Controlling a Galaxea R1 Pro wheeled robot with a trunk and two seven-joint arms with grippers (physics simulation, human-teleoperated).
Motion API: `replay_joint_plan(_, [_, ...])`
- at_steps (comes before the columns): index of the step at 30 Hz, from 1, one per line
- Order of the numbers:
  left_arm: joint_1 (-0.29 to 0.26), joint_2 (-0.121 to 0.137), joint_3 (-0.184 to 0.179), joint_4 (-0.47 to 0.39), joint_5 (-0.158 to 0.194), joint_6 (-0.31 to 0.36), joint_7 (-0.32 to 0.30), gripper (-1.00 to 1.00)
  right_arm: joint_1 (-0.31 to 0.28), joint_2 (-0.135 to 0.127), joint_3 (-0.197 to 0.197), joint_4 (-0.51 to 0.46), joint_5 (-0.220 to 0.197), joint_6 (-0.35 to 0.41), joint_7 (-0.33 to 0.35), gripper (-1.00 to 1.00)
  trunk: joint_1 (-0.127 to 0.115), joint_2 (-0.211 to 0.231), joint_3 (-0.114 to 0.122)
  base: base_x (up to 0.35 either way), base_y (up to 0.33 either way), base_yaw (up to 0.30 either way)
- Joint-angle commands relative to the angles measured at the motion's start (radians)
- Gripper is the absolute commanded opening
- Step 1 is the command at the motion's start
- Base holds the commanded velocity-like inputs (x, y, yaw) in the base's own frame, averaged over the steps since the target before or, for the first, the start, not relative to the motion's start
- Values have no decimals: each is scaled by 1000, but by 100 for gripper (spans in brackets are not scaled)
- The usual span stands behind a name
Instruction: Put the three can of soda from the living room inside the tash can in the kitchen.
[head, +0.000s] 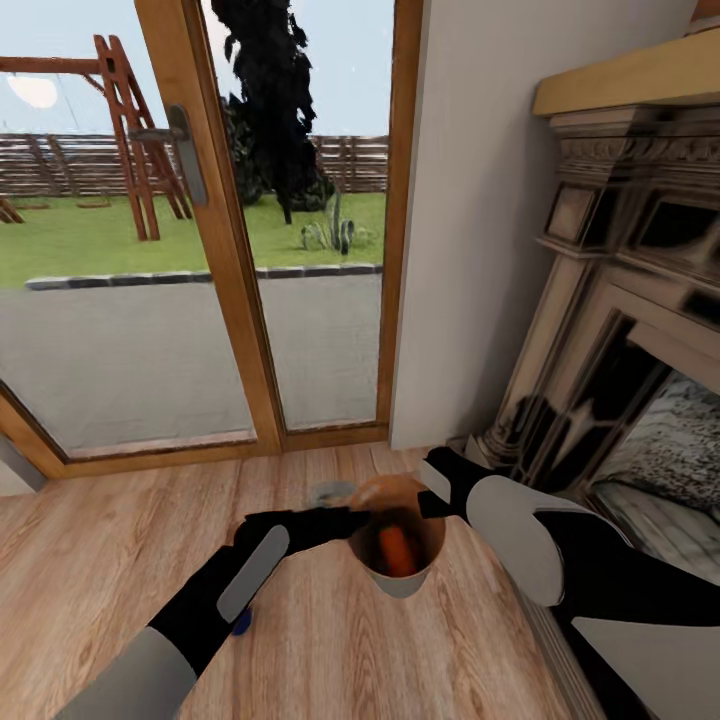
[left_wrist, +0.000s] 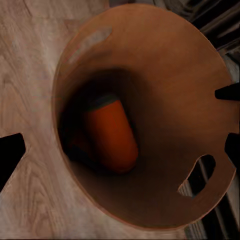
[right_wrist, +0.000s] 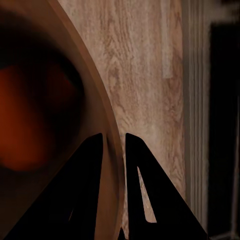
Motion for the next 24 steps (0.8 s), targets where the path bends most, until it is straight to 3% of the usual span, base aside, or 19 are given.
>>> replay_joint_plan(1, [0, 15, 0, -4, 2, 4, -3, 100, 0, 0, -17, -1, -9, -4, 4, -100, 0, 0, 0, 0, 0, 0])
replay_joint_plan(2, [0, 45, 1, -9, 3, 11, -8, 100, 1, 0, -17, -1, -8, -4, 3, -100, 0, 0, 0, 0, 0, 0])
replay_joint_plan(5, [1, 93, 2, -11, 4, 16, -15, 100, 4, 0, -17, -1, -7, -4, 3, -100, 0, 0, 0, 0, 0, 0])
replay_joint_plan(7, [2, 140, 8, -7, 5, 19, -18, 100, 5, 0, -17, -1, -6, -4, 3, -100, 0, 0, 0, 0, 0, 0])
replay_joint_plan(11, [3, 222, 53, 33, 5, 20, -25, 100, 5, 0, -17, -2, -7, -4, 2, -100, 0, 0, 0, 0, 0, 0])
replay_joint_plan(15, [3, 246, 107, 127, 4, 19, -67, 100, 6, 0, -17, -2, -7, -4, 2, -100, 0, 0, 0, 0, 0, 0])
replay_joint_plan(18, [3, 254, 143, 256, 3, 16, -120, 100, 6, 0, -17, -2, -9, -4, 2, -100, 0, 0, 0, 0, 0, 0])
replay_joint_plan(20, [2, 255, 157, 372, 4, 15, -148, 100, 6, 0, -17, -1, -9, -4, 3, -100, 0, 0, 0, 0, 0, 0])
replay_joint_plan(24, [2, 253, 161, 451, 3, 13, -160, 100, 6, 0, -17, -1, -9, -4, 7, -100, 0, 0, 0, 0, 0, 0])
